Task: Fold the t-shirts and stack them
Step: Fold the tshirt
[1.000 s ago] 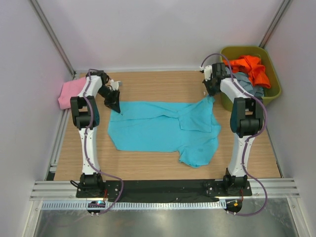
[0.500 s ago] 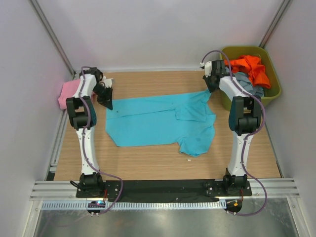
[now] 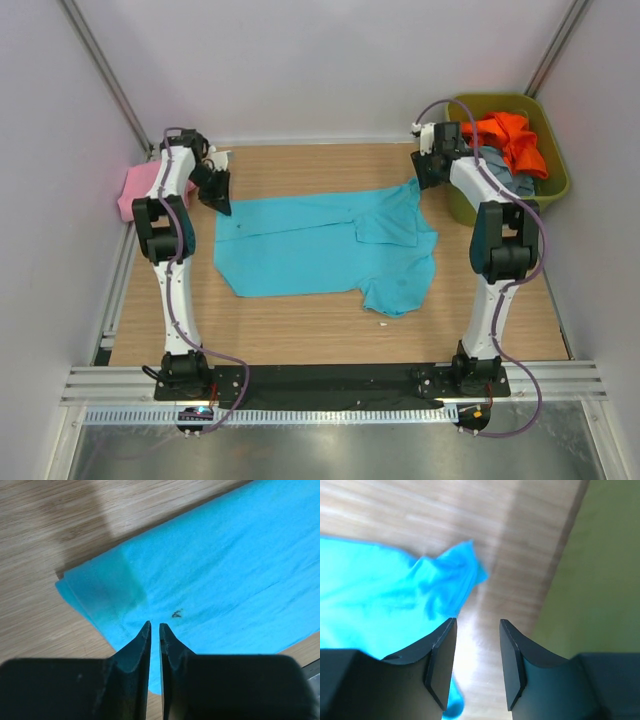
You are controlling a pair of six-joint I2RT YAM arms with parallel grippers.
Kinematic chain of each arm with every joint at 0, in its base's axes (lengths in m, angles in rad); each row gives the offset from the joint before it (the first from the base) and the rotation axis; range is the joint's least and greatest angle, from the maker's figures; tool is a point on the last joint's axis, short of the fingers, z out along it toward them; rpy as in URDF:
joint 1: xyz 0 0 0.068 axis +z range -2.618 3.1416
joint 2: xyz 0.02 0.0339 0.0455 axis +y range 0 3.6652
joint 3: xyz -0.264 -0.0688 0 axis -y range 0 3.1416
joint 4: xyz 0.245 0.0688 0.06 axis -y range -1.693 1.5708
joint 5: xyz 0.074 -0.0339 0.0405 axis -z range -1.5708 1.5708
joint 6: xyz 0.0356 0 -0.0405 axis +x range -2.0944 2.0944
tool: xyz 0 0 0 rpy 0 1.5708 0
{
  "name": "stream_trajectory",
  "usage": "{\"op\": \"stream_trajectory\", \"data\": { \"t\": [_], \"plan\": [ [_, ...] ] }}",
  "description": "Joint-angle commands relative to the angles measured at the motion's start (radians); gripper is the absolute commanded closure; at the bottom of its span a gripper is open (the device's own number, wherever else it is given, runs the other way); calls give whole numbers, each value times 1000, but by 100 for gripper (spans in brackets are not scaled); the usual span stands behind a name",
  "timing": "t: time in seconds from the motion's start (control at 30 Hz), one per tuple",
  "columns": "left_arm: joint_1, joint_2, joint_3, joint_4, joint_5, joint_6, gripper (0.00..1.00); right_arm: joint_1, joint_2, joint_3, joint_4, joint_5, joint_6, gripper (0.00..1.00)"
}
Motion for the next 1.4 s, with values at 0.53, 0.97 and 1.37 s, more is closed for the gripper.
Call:
{"op": "stream_trajectory", "data": {
  "t": [0.53,0.97,1.37],
  "plan": [
    [-13,-11,2,4,31,18,88,-11,-389,-462,-117,-370,254,69],
    [-19,-19,-16,7,30,18,88,-21,-342,-512,-88,-341,224,68],
    [-21,-21,-21,9,28,18,88,-24,-293,-507,-68,-310,200,63]
  ]
}}
